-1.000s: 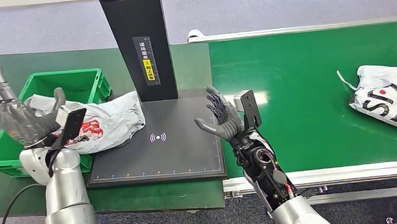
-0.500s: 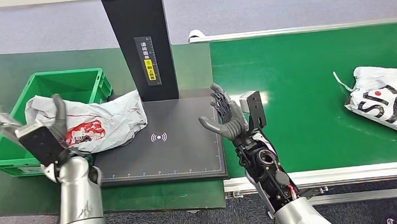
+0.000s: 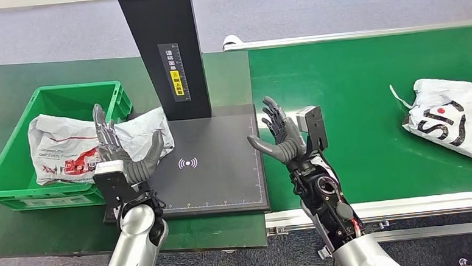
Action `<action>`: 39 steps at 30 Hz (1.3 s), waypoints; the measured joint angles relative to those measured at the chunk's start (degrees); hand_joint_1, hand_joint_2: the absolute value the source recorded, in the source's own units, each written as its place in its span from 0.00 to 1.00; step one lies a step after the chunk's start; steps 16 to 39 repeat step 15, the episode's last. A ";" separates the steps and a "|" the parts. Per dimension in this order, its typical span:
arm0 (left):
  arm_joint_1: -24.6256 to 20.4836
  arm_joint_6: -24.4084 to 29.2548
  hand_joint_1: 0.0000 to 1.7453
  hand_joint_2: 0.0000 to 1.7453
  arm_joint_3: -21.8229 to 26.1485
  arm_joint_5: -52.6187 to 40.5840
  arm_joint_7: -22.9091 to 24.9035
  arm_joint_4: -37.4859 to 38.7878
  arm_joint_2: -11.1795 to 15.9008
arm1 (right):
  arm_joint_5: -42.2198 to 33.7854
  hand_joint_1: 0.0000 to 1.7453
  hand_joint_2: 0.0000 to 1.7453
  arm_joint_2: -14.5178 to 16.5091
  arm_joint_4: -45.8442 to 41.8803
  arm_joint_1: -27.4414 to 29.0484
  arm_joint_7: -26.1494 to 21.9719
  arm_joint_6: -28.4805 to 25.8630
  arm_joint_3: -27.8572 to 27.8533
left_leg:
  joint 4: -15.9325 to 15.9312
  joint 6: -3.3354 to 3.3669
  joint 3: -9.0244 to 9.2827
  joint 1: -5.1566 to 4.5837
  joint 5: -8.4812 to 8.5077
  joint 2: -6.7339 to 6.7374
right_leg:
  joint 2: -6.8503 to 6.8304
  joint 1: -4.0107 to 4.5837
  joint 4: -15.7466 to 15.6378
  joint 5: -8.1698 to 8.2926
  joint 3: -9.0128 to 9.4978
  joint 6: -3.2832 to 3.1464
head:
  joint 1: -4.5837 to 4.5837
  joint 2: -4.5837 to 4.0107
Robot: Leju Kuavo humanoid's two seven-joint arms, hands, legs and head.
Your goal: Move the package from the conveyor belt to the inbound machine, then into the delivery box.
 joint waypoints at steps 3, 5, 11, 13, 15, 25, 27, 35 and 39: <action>0.04 -4.24 0.00 1.00 -1.41 -2.95 3.08 0.56 0.58 | 0.59 0.00 1.00 -0.08 -0.14 0.00 0.09 0.35 -0.16 | 0.01 0.00 0.00 -0.01 0.00 0.00 | -0.01 -0.01 -0.01 0.00 0.01 0.00 | 0.00 0.00; -0.11 -8.06 0.00 1.00 -3.73 -11.72 9.76 1.53 1.40 | 1.20 0.00 1.00 -0.10 -0.36 -0.02 0.46 0.72 -0.38 | 0.01 0.00 0.00 -0.02 0.00 -0.02 | -0.01 -0.03 -0.01 0.00 0.02 0.00 | 0.01 0.01; -2.59 0.01 0.00 1.00 -7.65 -49.54 37.61 12.38 2.83 | 4.58 0.00 1.00 0.66 -0.46 0.15 1.57 1.83 -1.63 | 0.01 0.00 0.02 -0.02 0.00 0.06 | 0.04 -0.02 0.00 0.02 0.01 -0.01 | 0.00 -0.01; -3.63 3.18 0.00 1.00 -6.99 -57.76 42.67 16.00 3.32 | 5.57 0.00 1.00 1.21 -0.45 0.36 1.81 2.59 -1.88 | 0.00 -0.01 0.01 0.00 0.01 0.01 | 0.02 0.00 0.01 0.01 0.01 -0.01 | 0.00 -0.01; -4.45 3.08 0.00 1.00 -6.14 -64.06 46.02 18.29 3.96 | 6.23 0.00 1.00 1.71 -0.44 0.44 1.93 3.33 -1.92 | -0.01 -0.02 0.01 0.02 0.02 0.03 | 0.03 0.03 0.02 0.01 0.00 -0.02 | -0.01 -0.01; -4.45 3.08 0.00 1.00 -6.14 -64.06 46.02 18.29 3.96 | 6.23 0.00 1.00 1.71 -0.44 0.44 1.93 3.33 -1.92 | -0.01 -0.02 0.01 0.02 0.02 0.03 | 0.03 0.03 0.02 0.01 0.00 -0.02 | -0.01 -0.01; -4.45 3.08 0.00 1.00 -6.14 -64.06 46.02 18.29 3.96 | 6.23 0.00 1.00 1.71 -0.44 0.44 1.93 3.33 -1.92 | -0.01 -0.02 0.01 0.02 0.02 0.03 | 0.03 0.03 0.02 0.01 0.00 -0.02 | -0.01 -0.01; -4.45 3.08 0.00 1.00 -6.14 -64.06 46.02 18.29 3.96 | 6.23 0.00 1.00 1.71 -0.44 0.44 1.93 3.33 -1.92 | -0.01 -0.02 0.01 0.02 0.02 0.03 | 0.03 0.03 0.02 0.01 0.00 -0.02 | -0.01 -0.01; -4.45 3.08 0.00 1.00 -6.14 -64.06 46.02 18.29 3.96 | 6.23 0.00 1.00 1.71 -0.44 0.44 1.93 3.33 -1.92 | -0.01 -0.02 0.01 0.02 0.02 0.03 | 0.03 0.03 0.02 0.01 0.00 -0.02 | -0.01 -0.01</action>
